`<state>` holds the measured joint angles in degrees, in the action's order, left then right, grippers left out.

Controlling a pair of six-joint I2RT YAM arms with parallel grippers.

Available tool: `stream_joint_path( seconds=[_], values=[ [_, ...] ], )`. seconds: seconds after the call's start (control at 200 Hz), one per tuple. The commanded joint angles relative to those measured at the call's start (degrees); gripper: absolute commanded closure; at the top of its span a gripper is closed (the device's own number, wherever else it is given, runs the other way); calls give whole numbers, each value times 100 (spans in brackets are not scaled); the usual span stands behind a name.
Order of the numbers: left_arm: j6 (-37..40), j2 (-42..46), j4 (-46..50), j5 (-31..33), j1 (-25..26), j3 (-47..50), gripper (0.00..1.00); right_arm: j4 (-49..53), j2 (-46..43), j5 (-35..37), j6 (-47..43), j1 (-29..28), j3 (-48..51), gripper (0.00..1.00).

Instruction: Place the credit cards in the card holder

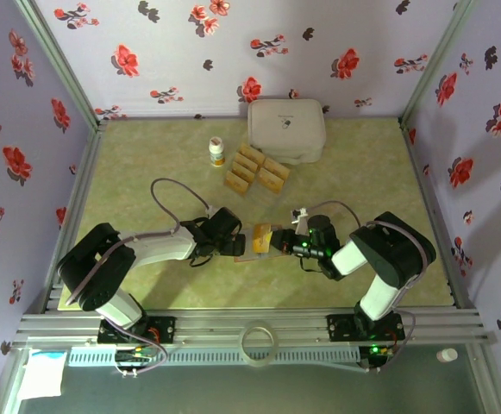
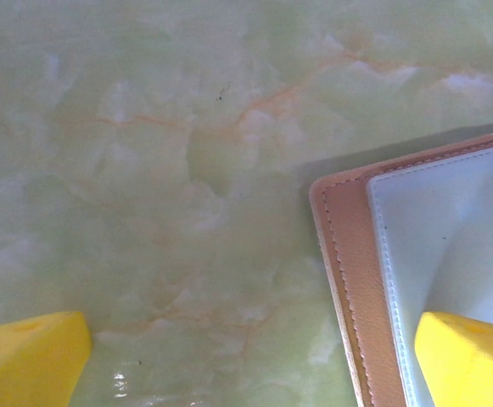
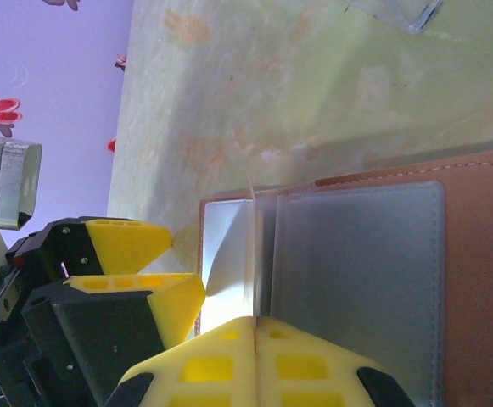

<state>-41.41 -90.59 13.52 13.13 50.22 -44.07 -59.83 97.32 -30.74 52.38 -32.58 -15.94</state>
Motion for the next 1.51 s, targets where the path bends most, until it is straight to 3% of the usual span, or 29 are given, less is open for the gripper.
stream_joint_path(
  seconds=[0.0,0.67,1.225,1.38,1.5],
  values=[
    [124,-163,89,106,-109,96,0,-9,68,-173,-24,50,67,100],
    [150,-170,41,94,-108,109,0,524,240,-462,-176,99,-44,100],
    [159,-253,-27,50,-109,96,0,-74,1036,-878,15,172,-338,100],
    [142,-268,-33,41,-107,92,0,-327,1239,-899,143,199,-335,77],
    [147,-268,-35,32,-109,83,0,-58,1094,-775,34,217,-304,68]
  ],
)
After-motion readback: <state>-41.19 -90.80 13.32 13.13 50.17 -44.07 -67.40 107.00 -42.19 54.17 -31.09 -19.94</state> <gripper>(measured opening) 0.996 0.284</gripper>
